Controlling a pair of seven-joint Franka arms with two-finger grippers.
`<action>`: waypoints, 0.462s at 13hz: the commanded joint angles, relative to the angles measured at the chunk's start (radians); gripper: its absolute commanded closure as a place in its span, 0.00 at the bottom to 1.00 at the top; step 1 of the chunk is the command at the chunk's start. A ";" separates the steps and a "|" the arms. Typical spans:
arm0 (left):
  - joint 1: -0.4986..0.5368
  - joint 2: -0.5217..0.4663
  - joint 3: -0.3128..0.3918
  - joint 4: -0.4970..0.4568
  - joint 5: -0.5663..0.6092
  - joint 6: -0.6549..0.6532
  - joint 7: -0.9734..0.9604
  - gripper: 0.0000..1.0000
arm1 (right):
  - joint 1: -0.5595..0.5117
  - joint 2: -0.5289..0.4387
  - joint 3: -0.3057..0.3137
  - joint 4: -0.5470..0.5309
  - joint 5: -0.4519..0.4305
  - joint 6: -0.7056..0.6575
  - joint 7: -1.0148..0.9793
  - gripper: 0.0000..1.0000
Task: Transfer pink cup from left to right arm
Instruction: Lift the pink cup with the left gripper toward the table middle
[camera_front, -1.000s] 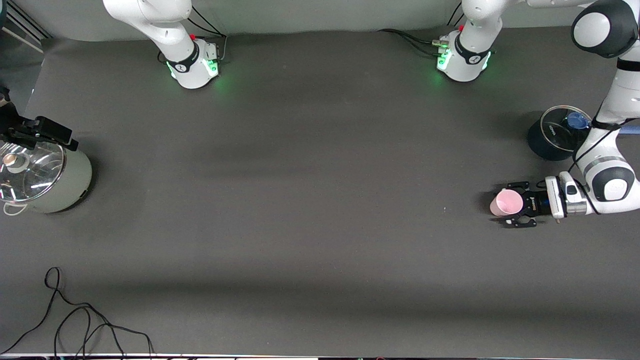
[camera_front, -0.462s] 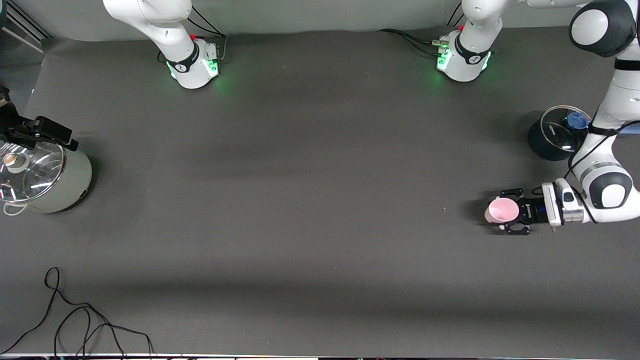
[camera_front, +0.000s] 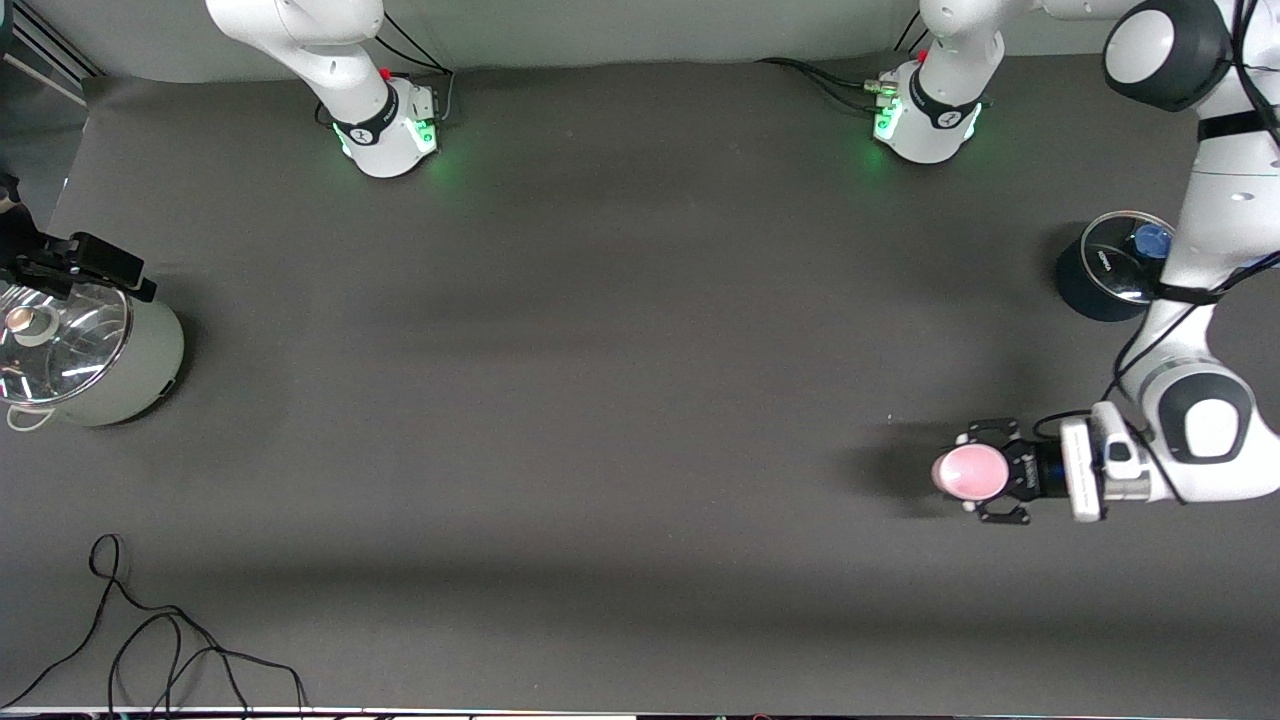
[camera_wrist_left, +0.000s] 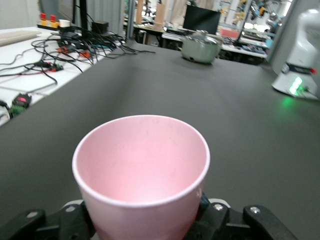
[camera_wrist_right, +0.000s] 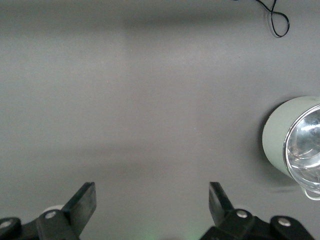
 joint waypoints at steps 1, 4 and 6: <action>-0.017 -0.005 -0.127 0.014 -0.020 0.170 -0.147 1.00 | 0.008 -0.009 -0.002 0.007 -0.003 -0.010 0.017 0.00; -0.088 -0.005 -0.264 0.017 -0.016 0.466 -0.297 1.00 | 0.007 -0.009 0.000 0.009 -0.001 -0.008 0.017 0.00; -0.153 -0.010 -0.319 0.018 -0.017 0.630 -0.400 1.00 | 0.007 -0.009 0.000 0.009 -0.001 -0.007 0.017 0.00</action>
